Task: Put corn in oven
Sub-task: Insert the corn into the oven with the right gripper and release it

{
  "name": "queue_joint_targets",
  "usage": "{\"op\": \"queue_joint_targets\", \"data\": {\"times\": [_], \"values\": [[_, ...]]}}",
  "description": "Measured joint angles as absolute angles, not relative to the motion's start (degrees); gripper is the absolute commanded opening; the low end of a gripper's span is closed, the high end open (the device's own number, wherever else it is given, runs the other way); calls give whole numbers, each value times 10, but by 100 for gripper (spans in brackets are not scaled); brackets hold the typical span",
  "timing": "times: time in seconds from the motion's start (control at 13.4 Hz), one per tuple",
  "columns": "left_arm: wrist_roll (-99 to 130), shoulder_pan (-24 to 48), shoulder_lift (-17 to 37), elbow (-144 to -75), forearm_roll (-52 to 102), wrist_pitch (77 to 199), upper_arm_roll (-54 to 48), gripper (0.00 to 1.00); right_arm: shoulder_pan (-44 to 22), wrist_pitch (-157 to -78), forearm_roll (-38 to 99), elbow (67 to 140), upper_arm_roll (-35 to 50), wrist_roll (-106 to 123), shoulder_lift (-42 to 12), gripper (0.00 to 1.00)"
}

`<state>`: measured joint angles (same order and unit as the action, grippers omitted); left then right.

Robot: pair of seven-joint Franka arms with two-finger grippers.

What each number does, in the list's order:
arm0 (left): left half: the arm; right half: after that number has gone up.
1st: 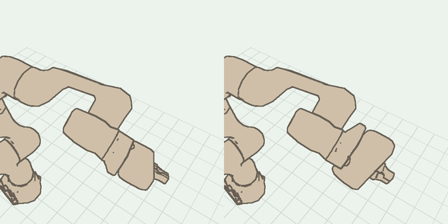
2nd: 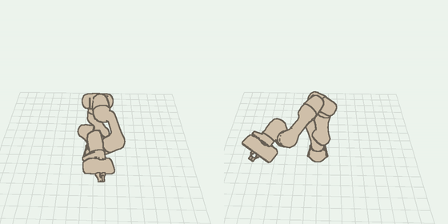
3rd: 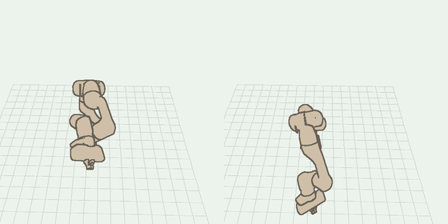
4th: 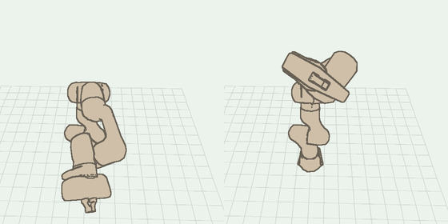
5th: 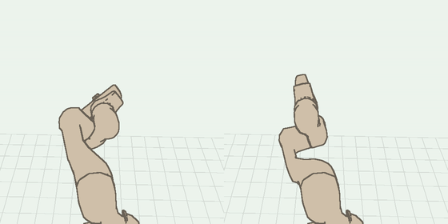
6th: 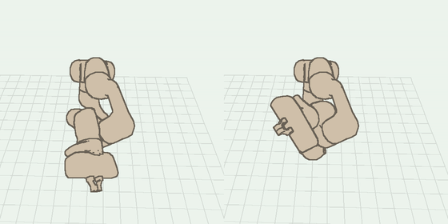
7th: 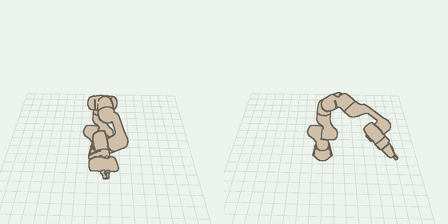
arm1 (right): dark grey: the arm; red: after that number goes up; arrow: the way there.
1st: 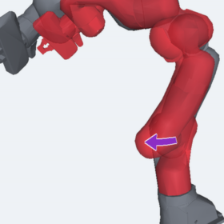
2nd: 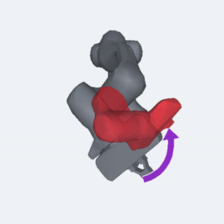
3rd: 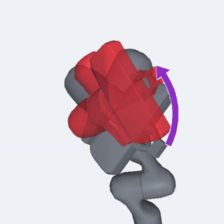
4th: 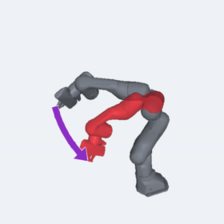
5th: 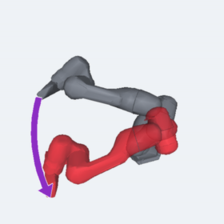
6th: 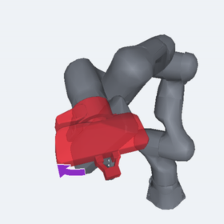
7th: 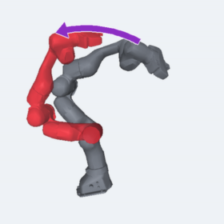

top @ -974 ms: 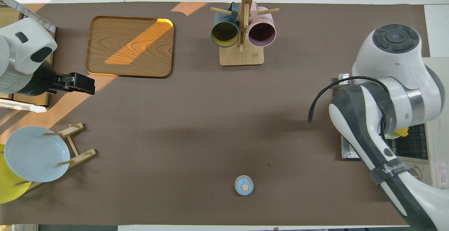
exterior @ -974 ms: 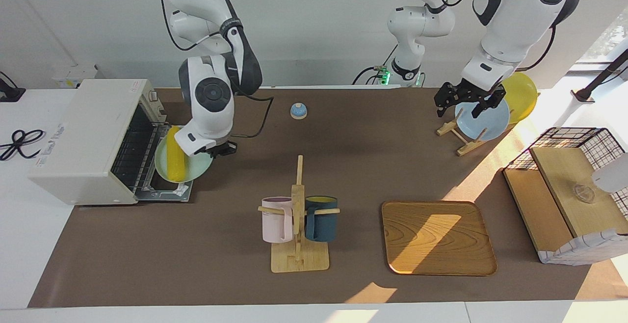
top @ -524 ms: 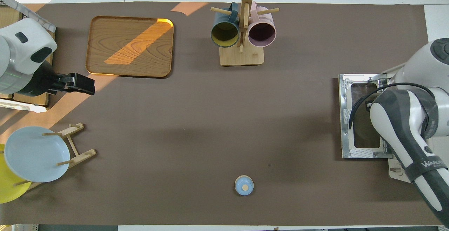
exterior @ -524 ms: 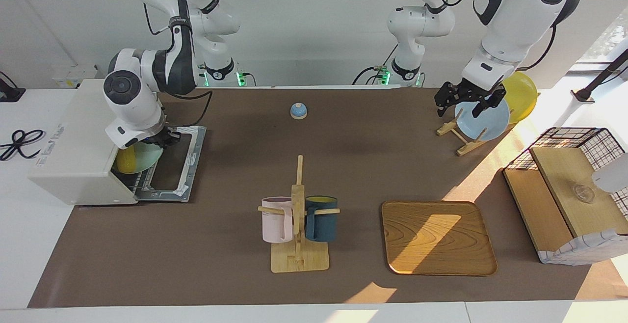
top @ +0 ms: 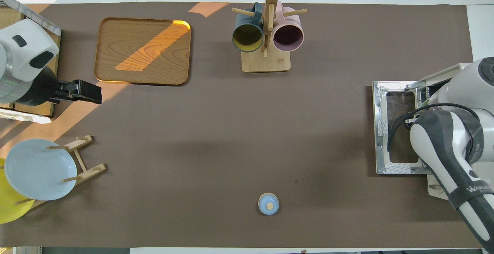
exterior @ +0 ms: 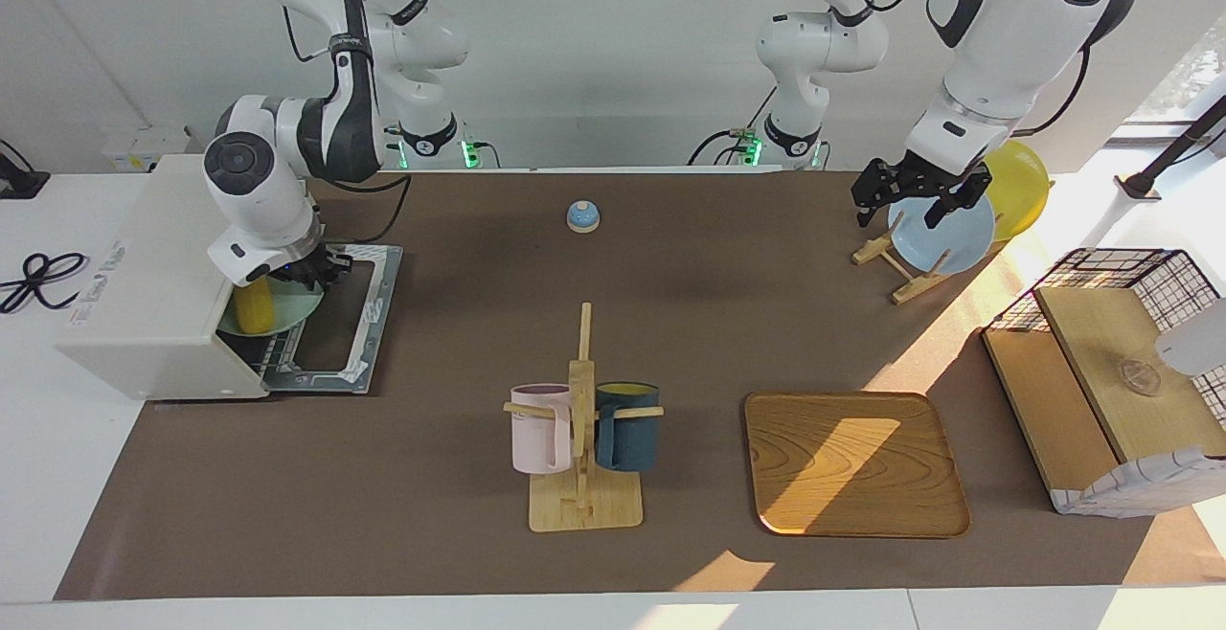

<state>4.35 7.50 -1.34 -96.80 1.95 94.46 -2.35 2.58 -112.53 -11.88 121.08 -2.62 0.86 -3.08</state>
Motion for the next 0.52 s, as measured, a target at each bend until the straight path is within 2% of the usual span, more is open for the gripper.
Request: {"op": "queue_joint_targets", "data": {"times": [0.15,0.37,0.45,0.52], "values": [[44,70,-13,-968,20,945,-23,100,27,-1128,-119,1212,-26,10,-31,37],[44,69,-13,-968,20,945,-23,100,19,-1118,-117,1189,-14,10,-32,35],[44,69,-13,-968,20,945,-23,100,6,-1104,-111,1169,-10,4,-35,26],[44,69,-13,-968,20,945,-23,100,-9,-1092,-97,1148,-8,-13,-39,4]]}}
